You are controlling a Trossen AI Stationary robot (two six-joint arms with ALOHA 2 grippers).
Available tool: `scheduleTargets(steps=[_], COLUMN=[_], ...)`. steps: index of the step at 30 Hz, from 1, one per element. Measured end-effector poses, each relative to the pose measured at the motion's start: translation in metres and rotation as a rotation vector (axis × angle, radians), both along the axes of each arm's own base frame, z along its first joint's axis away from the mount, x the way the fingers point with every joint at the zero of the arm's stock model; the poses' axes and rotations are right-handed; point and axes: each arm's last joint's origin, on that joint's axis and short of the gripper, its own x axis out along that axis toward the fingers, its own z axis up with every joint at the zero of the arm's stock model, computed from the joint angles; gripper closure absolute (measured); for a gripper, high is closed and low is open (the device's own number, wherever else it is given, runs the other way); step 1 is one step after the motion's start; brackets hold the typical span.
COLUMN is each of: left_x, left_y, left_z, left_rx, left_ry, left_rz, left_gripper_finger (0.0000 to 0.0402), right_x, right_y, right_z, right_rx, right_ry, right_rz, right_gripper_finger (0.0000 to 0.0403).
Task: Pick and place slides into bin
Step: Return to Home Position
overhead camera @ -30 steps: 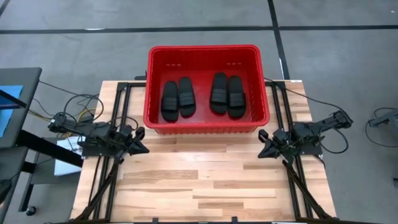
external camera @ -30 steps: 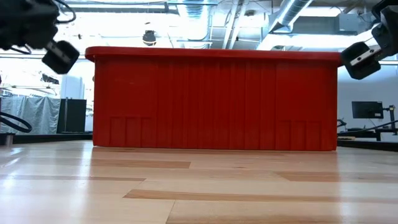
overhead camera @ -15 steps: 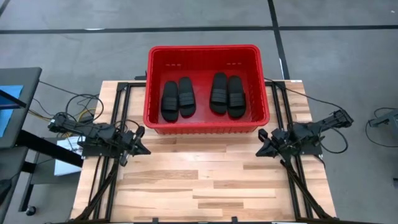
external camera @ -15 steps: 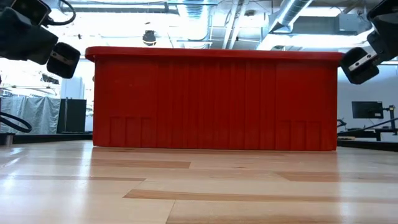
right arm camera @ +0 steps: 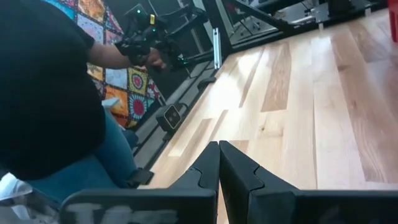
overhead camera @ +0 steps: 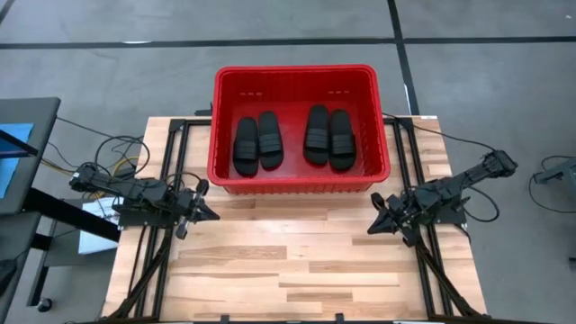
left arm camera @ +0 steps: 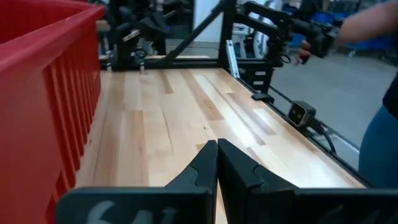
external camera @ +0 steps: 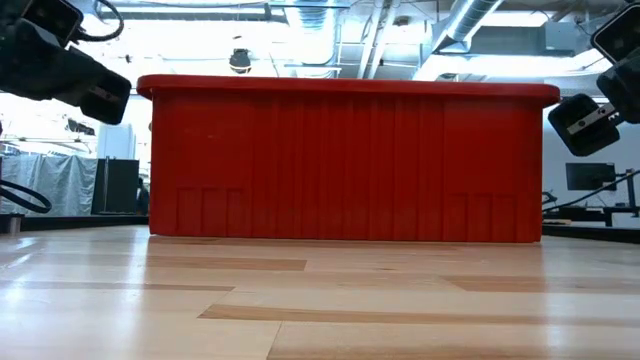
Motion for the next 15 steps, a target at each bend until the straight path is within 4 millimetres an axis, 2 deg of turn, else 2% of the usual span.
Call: scheduleTargets(steps=[9,15], left_x=[0.0004,0.0003], left_y=[0.0019,0.0015], left_z=[-0.0007,-0.0008], left_rx=[-0.154,-0.15], left_ry=[0.054,0.055], left_rz=[0.088,0.072], left_gripper_finger=[0.0401,0.0401], right_x=[0.0003,0.0003], right_y=[0.0001,0.0001], right_z=[-0.0005,-0.0005], right_rx=[-0.033,-0.038], right_ry=[-0.013,-0.016], right_rz=[0.006,0.007], right_gripper_finger=[0.0403,0.0403])
